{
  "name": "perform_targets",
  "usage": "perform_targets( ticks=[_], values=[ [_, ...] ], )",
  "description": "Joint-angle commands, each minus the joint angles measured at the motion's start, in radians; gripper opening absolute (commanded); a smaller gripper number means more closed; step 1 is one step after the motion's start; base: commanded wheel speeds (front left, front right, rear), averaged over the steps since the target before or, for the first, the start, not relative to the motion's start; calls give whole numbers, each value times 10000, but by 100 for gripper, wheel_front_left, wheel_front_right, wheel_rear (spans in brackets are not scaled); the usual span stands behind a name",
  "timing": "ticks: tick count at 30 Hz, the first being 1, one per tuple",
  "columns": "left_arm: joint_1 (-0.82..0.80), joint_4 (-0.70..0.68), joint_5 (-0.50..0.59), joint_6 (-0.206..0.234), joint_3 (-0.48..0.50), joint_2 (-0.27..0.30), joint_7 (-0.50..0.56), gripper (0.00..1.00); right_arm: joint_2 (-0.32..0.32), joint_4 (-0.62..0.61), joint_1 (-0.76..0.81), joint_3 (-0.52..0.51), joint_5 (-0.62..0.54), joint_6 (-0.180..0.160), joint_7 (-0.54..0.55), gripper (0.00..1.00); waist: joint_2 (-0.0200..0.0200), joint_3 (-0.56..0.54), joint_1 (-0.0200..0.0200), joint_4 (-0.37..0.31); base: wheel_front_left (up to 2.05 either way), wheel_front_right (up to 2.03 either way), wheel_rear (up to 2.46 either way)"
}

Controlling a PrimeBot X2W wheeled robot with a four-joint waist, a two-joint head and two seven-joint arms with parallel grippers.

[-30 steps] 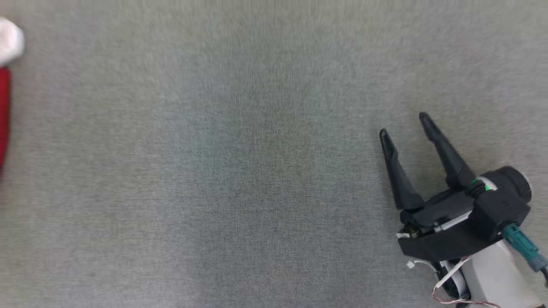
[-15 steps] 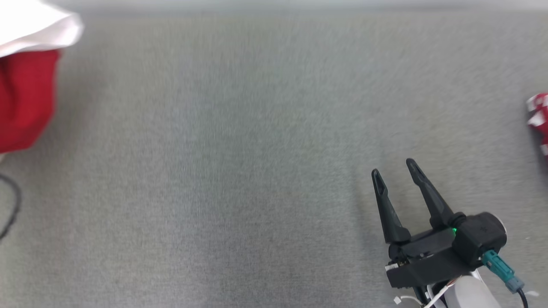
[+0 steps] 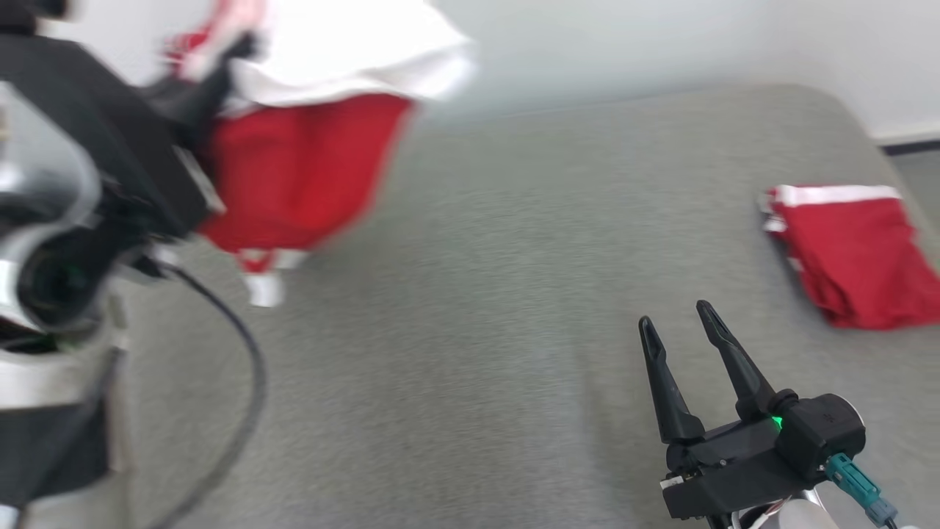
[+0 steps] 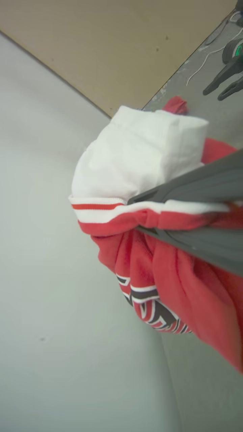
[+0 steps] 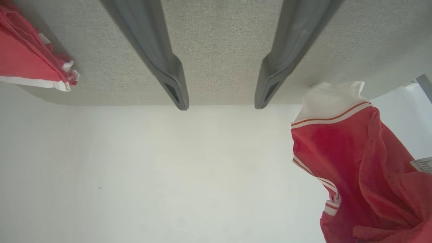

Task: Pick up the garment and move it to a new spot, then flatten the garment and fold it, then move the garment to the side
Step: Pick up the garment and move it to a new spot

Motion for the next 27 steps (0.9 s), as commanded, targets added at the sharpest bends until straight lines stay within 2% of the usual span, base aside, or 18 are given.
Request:
perform_targets(
  ticks=[1,9,17,21,27],
  values=[
    [172,-212,-117,-9,-111,-121,66,0,22,-21,137,4,-3,-26,-38,100,0,-406,2,-938,0,0,0],
    [584,-894,-458,10,-982,-793,328,0,173,-144,289,-109,73,-26,-39,100,0,-363,2,-2030,0,0,0],
    [1740,-196,-278,-36,-1511,-1206,-739,0,289,-207,292,-125,102,-26,-40,100,0,-174,2,-2463,0,0,0],
    [2616,810,520,-86,-1831,-1262,-2066,0,332,-212,287,-101,107,-26,-40,100,0,-96,2,-2522,0,0,0],
    [3565,3118,1988,-19,-1909,-1256,-5129,0,272,-205,170,-106,132,-26,-41,100,0,41,2,-2419,0,0,0]
  ],
)
